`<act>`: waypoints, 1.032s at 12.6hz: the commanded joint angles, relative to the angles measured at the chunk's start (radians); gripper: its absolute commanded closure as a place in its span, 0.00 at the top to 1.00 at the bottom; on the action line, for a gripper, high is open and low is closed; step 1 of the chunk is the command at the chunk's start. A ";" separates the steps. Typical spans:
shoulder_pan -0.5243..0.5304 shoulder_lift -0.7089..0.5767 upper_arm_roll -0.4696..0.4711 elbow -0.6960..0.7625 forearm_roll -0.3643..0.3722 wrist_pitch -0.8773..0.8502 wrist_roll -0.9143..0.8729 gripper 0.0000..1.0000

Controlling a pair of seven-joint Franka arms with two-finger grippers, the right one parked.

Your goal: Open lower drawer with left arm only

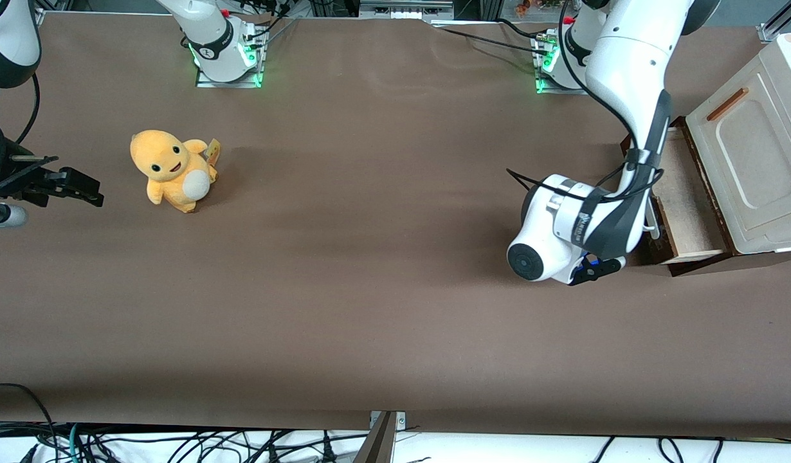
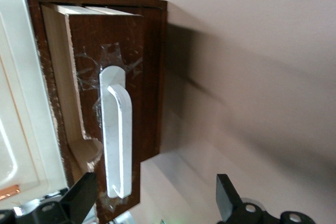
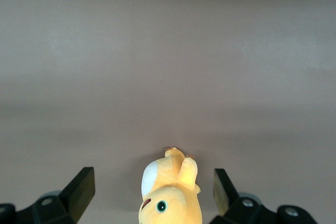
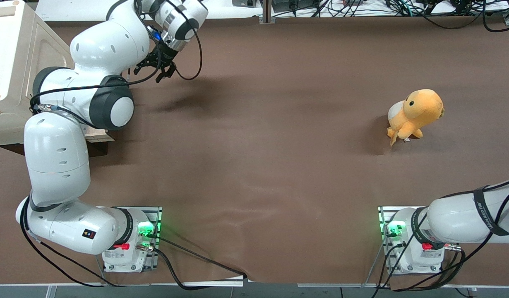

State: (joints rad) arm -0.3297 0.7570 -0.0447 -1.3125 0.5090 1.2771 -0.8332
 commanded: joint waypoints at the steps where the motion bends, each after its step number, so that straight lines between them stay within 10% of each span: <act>1: 0.003 0.005 0.006 0.116 -0.096 -0.024 0.031 1.00; 13: 0.248 -0.168 -0.003 0.266 -0.521 0.090 0.484 1.00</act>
State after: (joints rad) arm -0.1206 0.6232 -0.0422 -1.0393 0.0443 1.3484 -0.4559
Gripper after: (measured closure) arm 0.000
